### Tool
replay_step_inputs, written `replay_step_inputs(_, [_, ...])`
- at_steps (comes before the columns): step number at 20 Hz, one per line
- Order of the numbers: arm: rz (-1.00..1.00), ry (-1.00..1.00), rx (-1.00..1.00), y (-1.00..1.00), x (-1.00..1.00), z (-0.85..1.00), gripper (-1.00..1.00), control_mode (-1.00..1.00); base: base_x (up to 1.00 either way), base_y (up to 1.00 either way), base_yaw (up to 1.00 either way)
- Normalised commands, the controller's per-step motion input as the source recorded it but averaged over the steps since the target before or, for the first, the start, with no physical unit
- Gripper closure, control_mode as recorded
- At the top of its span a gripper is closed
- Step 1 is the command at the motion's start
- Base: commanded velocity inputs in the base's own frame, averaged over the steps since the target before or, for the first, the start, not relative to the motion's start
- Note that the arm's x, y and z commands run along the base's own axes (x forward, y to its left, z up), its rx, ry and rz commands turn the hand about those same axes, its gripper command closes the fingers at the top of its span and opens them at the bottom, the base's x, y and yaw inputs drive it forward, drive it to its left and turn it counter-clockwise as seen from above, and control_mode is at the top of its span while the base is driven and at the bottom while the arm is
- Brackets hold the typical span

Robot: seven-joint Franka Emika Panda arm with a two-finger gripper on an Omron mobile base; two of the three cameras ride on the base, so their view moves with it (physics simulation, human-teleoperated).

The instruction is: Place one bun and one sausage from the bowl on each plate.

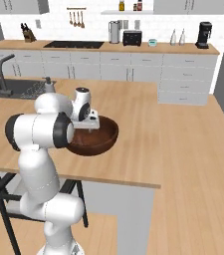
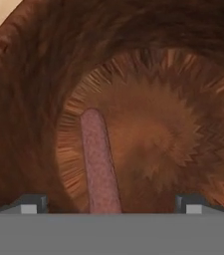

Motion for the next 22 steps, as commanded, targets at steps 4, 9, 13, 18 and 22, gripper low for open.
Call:
replay_step_inputs(4, [0.00,0.05,0.00,0.19,0.00,-0.46,-1.00,-1.00,0.00,0.00,0.00])
replay_step_inputs(9, [0.00,0.02,0.00,0.01,-0.06,-0.41,-1.00,-1.00,0.00,0.00,0.00])
replay_step_inputs(13, [0.00,0.00,0.00,0.00,-0.12,-0.30,-1.00,-1.00,0.00,0.00,0.00])
replay_step_inputs(18, [0.00,0.01,0.00,0.00,-0.02,-0.31,-1.00,-1.00,0.00,0.00,0.00])
replay_step_inputs(22, [0.00,0.01,0.00,0.00,0.00,-0.28,-1.00,-1.00,0.00,0.00,0.00])
